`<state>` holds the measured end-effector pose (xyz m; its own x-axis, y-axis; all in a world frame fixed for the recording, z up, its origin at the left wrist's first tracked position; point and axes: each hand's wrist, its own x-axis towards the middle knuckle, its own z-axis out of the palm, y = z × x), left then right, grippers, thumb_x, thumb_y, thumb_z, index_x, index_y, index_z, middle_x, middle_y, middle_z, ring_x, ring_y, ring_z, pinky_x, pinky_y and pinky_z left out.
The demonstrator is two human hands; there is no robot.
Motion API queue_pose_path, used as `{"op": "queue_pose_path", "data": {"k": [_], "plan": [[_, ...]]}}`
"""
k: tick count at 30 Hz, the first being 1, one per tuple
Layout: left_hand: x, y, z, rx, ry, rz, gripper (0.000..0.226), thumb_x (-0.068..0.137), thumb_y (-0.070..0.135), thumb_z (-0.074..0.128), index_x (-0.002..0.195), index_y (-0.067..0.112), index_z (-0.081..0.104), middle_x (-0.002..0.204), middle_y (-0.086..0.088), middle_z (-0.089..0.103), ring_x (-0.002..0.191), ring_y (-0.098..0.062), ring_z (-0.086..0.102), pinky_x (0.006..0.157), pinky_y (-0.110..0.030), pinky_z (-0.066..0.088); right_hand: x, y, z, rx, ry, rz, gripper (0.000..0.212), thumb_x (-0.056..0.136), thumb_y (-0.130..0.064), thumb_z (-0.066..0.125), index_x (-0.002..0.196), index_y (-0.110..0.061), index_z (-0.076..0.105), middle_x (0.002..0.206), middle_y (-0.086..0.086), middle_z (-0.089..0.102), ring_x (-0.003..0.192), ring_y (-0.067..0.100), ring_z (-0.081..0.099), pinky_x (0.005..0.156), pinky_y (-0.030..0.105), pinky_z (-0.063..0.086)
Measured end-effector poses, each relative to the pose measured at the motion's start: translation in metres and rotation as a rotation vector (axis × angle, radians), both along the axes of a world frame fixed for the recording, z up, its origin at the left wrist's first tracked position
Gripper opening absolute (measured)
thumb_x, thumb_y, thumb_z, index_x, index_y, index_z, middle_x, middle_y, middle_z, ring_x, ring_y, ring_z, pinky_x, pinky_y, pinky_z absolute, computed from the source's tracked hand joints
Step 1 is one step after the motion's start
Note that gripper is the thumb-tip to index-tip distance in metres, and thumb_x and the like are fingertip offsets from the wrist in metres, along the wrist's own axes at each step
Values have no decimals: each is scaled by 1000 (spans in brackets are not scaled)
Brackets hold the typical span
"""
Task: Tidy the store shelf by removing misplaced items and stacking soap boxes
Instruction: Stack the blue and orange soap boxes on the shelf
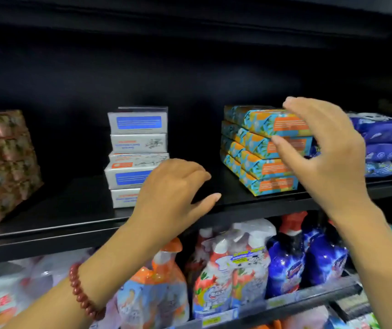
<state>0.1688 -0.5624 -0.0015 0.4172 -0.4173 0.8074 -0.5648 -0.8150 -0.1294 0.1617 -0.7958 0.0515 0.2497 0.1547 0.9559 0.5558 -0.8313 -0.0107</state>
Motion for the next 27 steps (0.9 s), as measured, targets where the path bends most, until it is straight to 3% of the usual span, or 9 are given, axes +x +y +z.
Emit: {"op": "queue_pose_path", "data": {"k": [5, 11, 16, 18, 20, 22, 25, 27], "plan": [[3, -41, -25, -49, 122, 123, 48, 86, 54, 45, 93, 16, 72, 95, 4, 69, 89, -17, 65, 68, -28, 55, 45, -51, 15, -128, 297, -63, 76, 75, -44, 72, 136, -6, 45, 135, 12, 50, 127, 27, 44, 108, 35, 26], [-1, -65, -37, -84, 185, 312, 48, 87, 55, 40, 86, 21, 74, 89, 10, 71, 84, -15, 67, 52, -27, 53, 68, -61, 11, -119, 262, 157, 54, 69, -43, 68, 113, -15, 57, 109, -2, 55, 102, 11, 44, 79, 8, 26], [-4, -69, -34, -159, 239, 340, 50, 83, 62, 40, 91, 26, 74, 95, 15, 71, 91, -9, 66, 64, -23, 51, 67, -60, 5, -33, 179, 279, 43, 71, -31, 71, 109, -14, 60, 103, -3, 54, 99, 1, 35, 82, 2, 27], [-6, -71, -27, -335, 309, 307, 54, 78, 69, 40, 95, 30, 73, 98, 19, 69, 96, -2, 62, 73, -23, 49, 66, -61, 2, -42, 96, 290, 39, 73, -22, 71, 109, -10, 61, 103, 2, 57, 100, 8, 41, 85, 5, 28], [-12, -74, -15, -641, 339, 160, 48, 76, 67, 43, 90, 32, 72, 91, 21, 71, 91, 4, 62, 79, -21, 50, 62, -60, -3, -56, -31, 289, 35, 73, -10, 70, 107, -4, 62, 101, 9, 59, 100, 19, 46, 88, 11, 29], [-17, -82, 3, -883, 360, 11, 47, 76, 65, 46, 79, 27, 72, 82, 16, 72, 78, 1, 65, 73, -19, 51, 56, -58, -10, -51, -163, 316, 35, 69, 4, 69, 104, 2, 62, 100, 16, 60, 100, 25, 48, 92, 18, 32], [-26, -95, 32, -1157, 674, -194, 65, 71, 74, 56, 70, 11, 71, 63, -3, 67, 55, -13, 60, 54, -25, 50, 47, -51, -22, -70, -283, 431, 40, 65, 16, 63, 103, 4, 63, 102, 18, 60, 102, 29, 51, 97, 28, 38], [-29, -99, 38, -1168, 861, -232, 66, 62, 73, 66, 69, 7, 69, 57, -10, 61, 48, -16, 55, 47, -23, 47, 43, -43, -31, -91, -309, 489, 31, 75, 13, 56, 103, 1, 64, 104, 16, 60, 103, 30, 52, 96, 34, 42]]}}
